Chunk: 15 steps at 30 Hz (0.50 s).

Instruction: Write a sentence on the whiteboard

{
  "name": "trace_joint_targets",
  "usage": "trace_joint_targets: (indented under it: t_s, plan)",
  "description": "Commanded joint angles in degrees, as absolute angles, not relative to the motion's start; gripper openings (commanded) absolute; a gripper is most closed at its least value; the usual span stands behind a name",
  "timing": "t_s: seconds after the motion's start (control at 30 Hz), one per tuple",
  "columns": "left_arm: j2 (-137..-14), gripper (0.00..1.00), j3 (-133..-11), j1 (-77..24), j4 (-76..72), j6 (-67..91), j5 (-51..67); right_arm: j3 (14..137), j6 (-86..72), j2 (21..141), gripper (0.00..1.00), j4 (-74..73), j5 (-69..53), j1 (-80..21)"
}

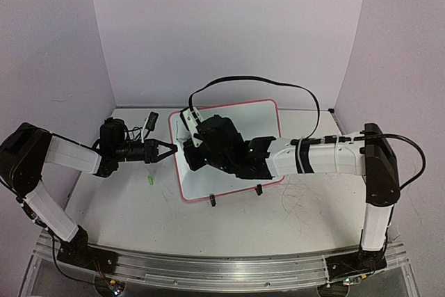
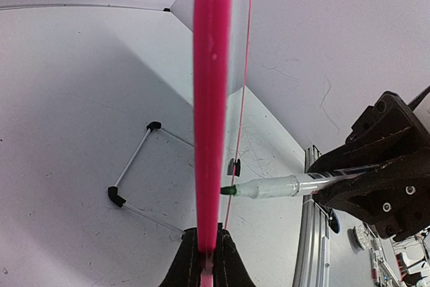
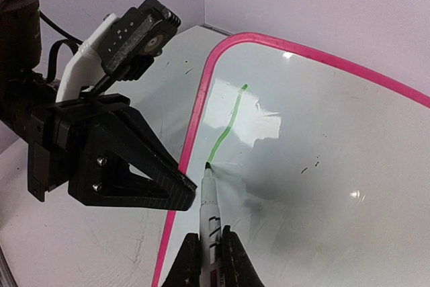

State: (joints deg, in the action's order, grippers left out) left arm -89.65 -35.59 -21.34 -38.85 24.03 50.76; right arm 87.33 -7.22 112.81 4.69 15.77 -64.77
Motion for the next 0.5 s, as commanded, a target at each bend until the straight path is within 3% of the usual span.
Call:
trace_joint_targets:
  t_s: [0.0, 0.47]
  plan:
    - [-87.68, 0.0, -36.06, -21.54, -39.13, 23.38, 49.66, 87.38, -7.84, 110.63, 0.0, 3.37, 17.0, -64.3]
    - [-87.72, 0.0, -35.92, -21.54, -38.94, 23.21, 49.36, 85.58, -7.83, 105.1, 0.0, 9.91, 15.4, -64.3]
